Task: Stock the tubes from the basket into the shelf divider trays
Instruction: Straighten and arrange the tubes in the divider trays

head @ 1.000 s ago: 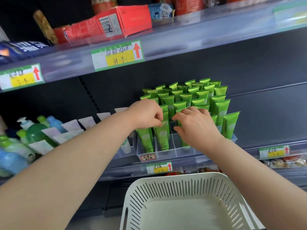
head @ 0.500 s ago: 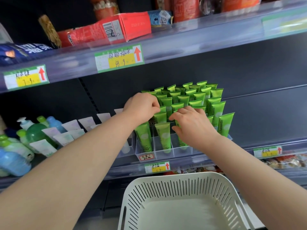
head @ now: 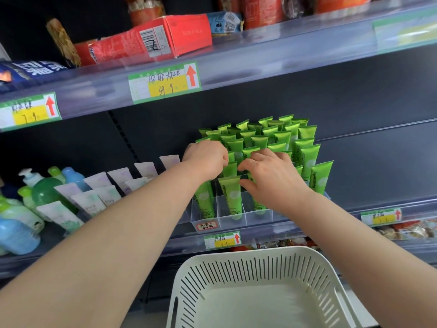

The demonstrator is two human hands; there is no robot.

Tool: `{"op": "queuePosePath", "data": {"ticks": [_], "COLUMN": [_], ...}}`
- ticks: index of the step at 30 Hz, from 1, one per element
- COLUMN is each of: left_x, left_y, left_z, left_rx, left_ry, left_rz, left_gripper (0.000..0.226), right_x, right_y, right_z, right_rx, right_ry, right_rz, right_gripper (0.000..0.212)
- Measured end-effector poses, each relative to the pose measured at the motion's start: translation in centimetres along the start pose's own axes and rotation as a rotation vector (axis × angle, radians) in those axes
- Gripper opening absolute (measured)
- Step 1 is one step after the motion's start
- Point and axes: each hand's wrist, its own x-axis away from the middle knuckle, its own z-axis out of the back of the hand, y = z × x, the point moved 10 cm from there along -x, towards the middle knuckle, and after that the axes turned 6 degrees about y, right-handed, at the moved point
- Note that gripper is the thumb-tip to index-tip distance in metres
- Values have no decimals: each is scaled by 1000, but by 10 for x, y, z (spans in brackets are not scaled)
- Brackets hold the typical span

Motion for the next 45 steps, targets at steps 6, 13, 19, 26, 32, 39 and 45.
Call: {"op": "queuePosePath", "data": {"ticks": [6,13,19,26,32,39,45], "left_x": [3,8,3,-11,-23,-22,-20], "left_y": [-32,-83,-90,-81,-72,-79,-87], "left_z": [24,22,10,-4,2,-19,-18], "left_rx": [214,151,105,123,92,140,103], "left_ry": [112,93,94,66,172,-6,-26], "left_rz": [99,200,180,163,172,199,261], "left_gripper": [24,30,22,21,30,12,22], "right_x": [-2,-14,-21,-19,-19,-18,-18], "right_y": [-4,-27,-37,-23,-18,-19,-15], "right_z": [-1,-8,-13,-15,-18,-19,-21], "right_rx": [-1,-47,-74,-68,-66,-78,-80], "right_ry": [-4,1,-13,-52,-60,-58,-52], "right_rz": [4,36,57,61,62,67,56], "right_gripper": [38,39,44,52,58,59,59]}}
